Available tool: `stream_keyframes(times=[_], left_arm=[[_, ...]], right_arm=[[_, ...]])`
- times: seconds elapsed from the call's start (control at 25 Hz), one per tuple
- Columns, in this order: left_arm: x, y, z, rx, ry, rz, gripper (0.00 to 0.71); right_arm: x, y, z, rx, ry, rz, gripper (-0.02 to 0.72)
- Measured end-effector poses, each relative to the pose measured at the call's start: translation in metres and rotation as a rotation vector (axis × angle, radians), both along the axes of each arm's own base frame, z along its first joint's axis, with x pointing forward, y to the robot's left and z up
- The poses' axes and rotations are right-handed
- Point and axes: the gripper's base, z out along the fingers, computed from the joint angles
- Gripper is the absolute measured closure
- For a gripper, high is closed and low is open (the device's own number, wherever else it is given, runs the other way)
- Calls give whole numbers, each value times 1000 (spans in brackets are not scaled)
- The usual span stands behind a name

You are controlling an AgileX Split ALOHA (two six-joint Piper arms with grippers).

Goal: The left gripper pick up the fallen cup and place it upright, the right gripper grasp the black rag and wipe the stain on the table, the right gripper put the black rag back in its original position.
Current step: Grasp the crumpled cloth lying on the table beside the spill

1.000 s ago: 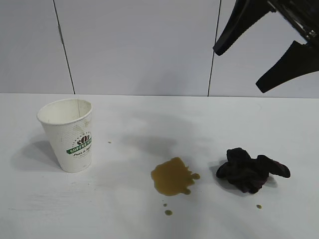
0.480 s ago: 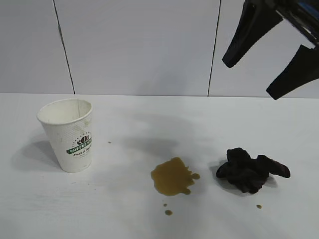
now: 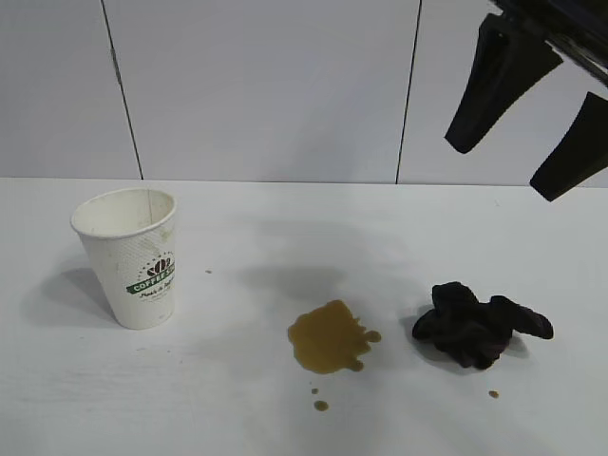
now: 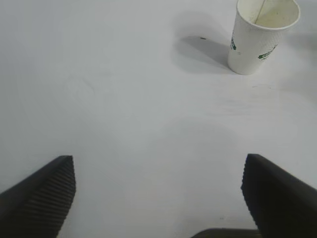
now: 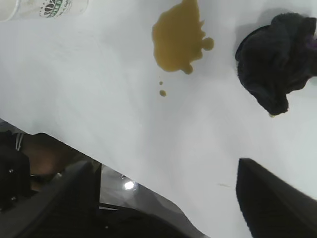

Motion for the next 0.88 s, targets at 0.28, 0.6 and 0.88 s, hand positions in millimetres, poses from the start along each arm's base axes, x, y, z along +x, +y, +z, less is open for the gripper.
stream_keyframes(times=[0.28,0.6,0.88], left_arm=[[0,2,0,26,-6,-10,56],[0,2,0,27,-6,-20,56],[0,2,0,27,-5,-35,56]], right_arm=[[0,-3,-11,-43,-38,24,159],[15,-23,-57,-296,17,-4,159],[28,-2,-83,-320,-4,42,159]])
